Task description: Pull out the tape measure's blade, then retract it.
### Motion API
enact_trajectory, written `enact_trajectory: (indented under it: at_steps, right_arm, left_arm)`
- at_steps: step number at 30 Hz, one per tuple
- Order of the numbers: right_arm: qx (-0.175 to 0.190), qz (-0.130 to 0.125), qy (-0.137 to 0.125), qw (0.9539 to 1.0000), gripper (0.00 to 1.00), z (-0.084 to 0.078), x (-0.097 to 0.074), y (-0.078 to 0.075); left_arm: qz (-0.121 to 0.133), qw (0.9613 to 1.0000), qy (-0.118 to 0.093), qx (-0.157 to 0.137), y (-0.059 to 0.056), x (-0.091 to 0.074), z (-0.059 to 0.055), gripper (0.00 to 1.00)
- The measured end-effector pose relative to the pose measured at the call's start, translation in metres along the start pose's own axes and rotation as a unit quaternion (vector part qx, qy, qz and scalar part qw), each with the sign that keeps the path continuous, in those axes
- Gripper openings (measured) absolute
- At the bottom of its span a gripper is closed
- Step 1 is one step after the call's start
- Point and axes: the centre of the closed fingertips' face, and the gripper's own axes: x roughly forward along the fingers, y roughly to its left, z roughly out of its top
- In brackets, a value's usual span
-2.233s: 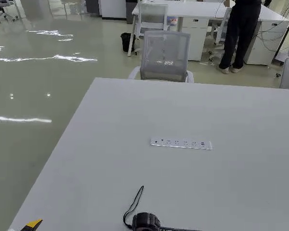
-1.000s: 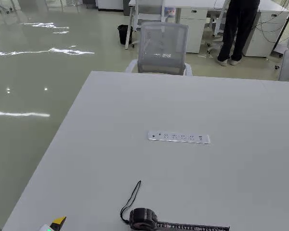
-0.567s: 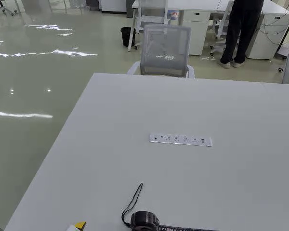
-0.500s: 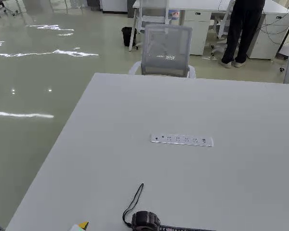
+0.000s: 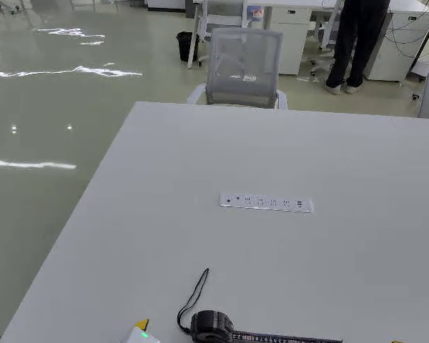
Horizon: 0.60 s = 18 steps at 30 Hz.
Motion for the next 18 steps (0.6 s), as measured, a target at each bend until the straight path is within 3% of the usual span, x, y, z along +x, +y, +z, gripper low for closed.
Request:
enact_trajectory:
  at_steps: [5,9,12,18]
  right_arm:
    - [-0.016,0.015,0.002,0.9998,0.69,0.007,0.009,0.001]
    - [-0.027,0.026,0.005,0.9993,0.66,0.009,0.016,-0.001]
    - [-0.033,0.036,0.007,0.9988,0.66,0.011,0.021,-0.001]
    - [-0.05,0.064,0.014,0.9966,0.61,0.012,0.03,0.001]
  left_arm:
    - [0.005,0.9999,-0.008,-0.008,-0.005,0.008,0.004,0.99]
    - [0.029,0.9992,-0.026,-0.009,-0.001,0.011,0.012,0.99]
    - [0.027,0.9992,-0.017,-0.025,-0.002,0.018,0.009,0.99]
    - [0.047,0.9977,-0.011,-0.047,0.001,0.029,0.004,0.99]
